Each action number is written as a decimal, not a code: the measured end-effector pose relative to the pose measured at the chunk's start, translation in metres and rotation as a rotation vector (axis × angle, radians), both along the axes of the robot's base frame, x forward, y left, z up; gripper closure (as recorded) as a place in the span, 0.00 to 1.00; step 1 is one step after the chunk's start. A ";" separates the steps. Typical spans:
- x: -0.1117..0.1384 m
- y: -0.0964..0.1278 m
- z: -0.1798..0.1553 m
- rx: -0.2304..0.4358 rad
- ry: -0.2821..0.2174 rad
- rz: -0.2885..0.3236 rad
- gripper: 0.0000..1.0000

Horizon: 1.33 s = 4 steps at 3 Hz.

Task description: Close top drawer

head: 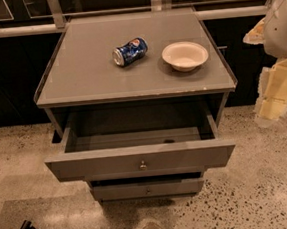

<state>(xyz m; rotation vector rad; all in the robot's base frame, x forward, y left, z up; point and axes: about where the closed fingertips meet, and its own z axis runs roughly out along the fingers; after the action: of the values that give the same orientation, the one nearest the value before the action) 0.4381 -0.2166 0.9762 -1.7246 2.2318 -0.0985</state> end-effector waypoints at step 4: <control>-0.035 0.017 -0.095 0.315 -0.068 0.086 0.00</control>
Offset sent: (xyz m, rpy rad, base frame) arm -0.0115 -0.0113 -0.0259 0.1822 -0.0503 0.0111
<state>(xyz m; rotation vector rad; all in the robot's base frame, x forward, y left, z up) 0.4036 -0.1998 0.8811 -1.6150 1.9961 0.2014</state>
